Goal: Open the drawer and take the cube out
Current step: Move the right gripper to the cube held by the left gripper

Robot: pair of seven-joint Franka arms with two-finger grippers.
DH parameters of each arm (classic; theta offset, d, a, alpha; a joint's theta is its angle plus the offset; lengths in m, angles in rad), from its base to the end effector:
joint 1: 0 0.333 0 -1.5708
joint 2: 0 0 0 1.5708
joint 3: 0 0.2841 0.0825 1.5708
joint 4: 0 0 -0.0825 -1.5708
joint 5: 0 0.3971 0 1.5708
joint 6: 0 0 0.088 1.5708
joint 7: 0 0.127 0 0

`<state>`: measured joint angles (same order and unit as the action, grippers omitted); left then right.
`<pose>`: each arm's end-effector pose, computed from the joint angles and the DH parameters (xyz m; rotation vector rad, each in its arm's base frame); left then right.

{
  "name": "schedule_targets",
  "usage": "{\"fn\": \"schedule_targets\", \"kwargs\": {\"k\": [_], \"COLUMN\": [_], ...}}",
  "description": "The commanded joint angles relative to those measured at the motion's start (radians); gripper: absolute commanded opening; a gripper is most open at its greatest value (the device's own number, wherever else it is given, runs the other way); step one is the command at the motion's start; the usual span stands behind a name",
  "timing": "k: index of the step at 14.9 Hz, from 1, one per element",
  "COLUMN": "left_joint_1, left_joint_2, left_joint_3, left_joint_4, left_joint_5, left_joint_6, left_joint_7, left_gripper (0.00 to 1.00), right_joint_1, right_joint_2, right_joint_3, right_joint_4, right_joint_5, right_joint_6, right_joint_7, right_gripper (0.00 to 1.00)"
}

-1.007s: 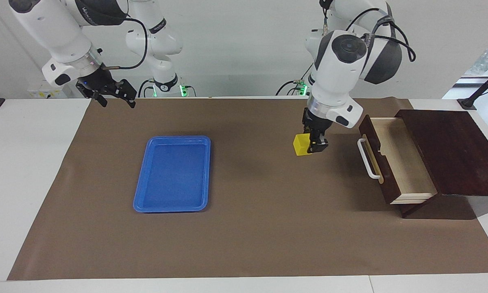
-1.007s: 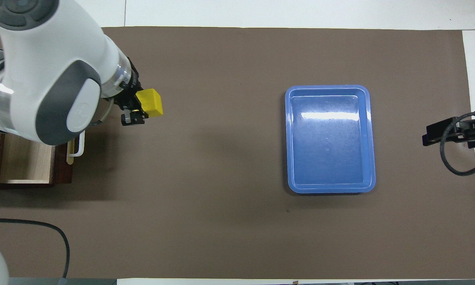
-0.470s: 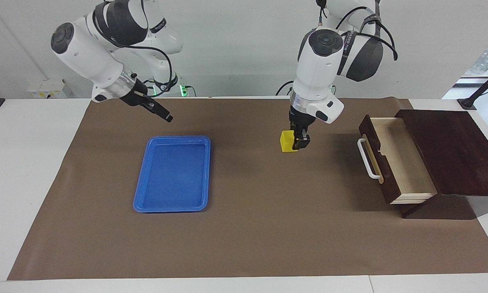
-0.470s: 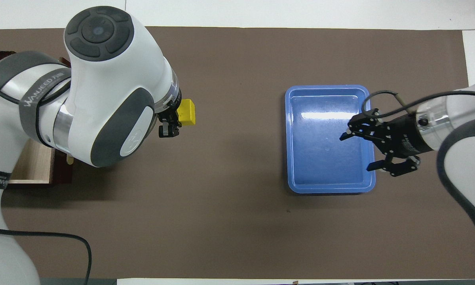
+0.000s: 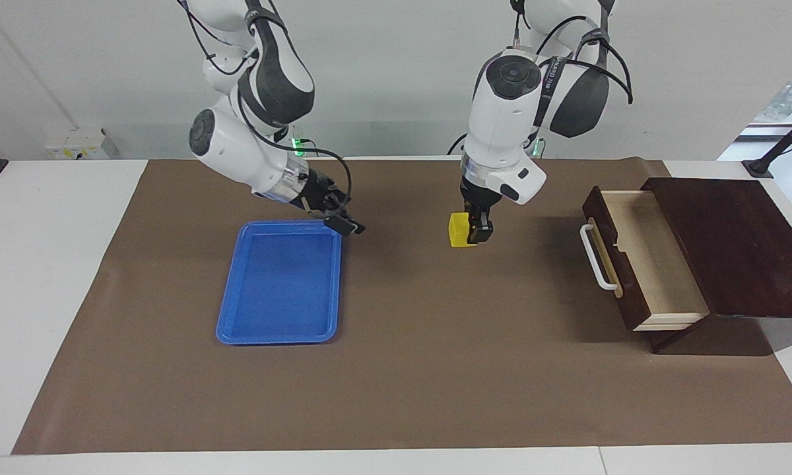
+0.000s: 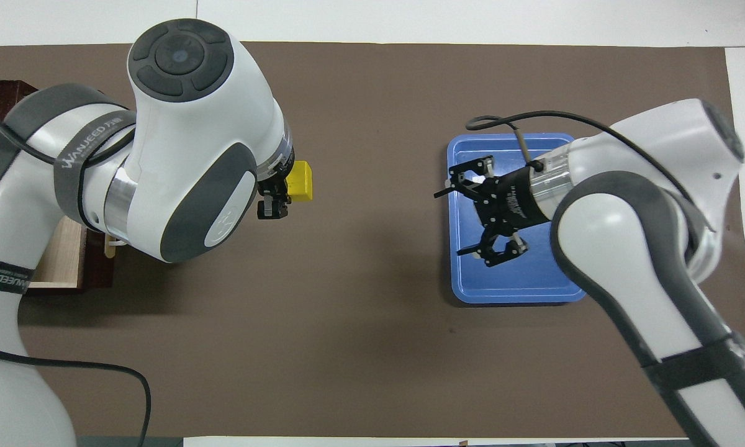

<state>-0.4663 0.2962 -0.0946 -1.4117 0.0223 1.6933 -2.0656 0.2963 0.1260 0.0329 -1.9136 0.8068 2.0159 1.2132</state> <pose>0.5574 -0.3392 0.4805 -2.2841 -2.1402 0.0136 0.5545 0.2476 0.3910 -2.0637 1.4996 0.6953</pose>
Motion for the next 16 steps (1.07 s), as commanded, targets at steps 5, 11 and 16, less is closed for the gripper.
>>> {"fn": "schedule_targets", "kwargs": {"k": [5, 11, 16], "left_joint_1": [-0.022, -0.022, -0.022], "left_joint_2": [-0.008, -0.012, -0.012], "left_joint_3": [0.016, 0.016, 0.016], "left_joint_4": [-0.032, -0.041, -0.042], "left_joint_5": [0.021, 0.03, 0.031], "left_joint_6": [0.011, 0.011, 0.009], "left_joint_7": [-0.005, -0.005, -0.005], "left_gripper": [0.0, 0.0, 0.0], "right_joint_1": [0.141, 0.159, 0.21], "right_joint_2": [0.158, 0.271, 0.291], "right_joint_3": [-0.005, -0.005, -0.007], "right_joint_4": [0.099, 0.267, 0.323], "right_joint_5": [0.17, 0.207, 0.19], "right_joint_6": [0.17, 0.178, 0.181], "right_joint_7": [0.147, 0.219, 0.301], "right_gripper": [1.0, 1.0, 1.0]}}
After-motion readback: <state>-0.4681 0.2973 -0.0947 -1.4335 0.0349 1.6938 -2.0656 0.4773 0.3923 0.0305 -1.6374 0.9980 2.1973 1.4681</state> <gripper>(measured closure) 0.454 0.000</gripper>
